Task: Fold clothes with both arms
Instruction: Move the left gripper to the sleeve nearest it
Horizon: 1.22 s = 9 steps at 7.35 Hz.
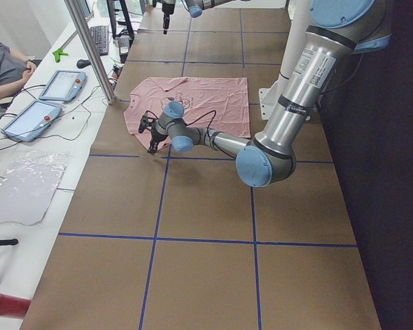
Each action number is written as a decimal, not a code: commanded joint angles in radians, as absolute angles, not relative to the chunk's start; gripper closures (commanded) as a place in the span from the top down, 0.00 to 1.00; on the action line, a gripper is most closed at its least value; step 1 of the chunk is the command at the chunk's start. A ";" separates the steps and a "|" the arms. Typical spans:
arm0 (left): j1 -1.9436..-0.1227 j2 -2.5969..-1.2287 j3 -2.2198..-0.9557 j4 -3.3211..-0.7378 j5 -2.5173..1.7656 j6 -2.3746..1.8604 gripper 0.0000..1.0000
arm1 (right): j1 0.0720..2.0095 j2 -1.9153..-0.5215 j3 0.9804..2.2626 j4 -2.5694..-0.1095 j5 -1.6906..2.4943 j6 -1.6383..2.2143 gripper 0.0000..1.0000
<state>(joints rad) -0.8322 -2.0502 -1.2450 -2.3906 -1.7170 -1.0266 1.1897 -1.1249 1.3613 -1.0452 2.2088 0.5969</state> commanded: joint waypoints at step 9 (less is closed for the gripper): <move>-0.822 -2.088 -1.260 -2.368 -1.718 -1.020 0.00 | 1.189 -1.123 1.365 -1.046 2.204 0.600 1.00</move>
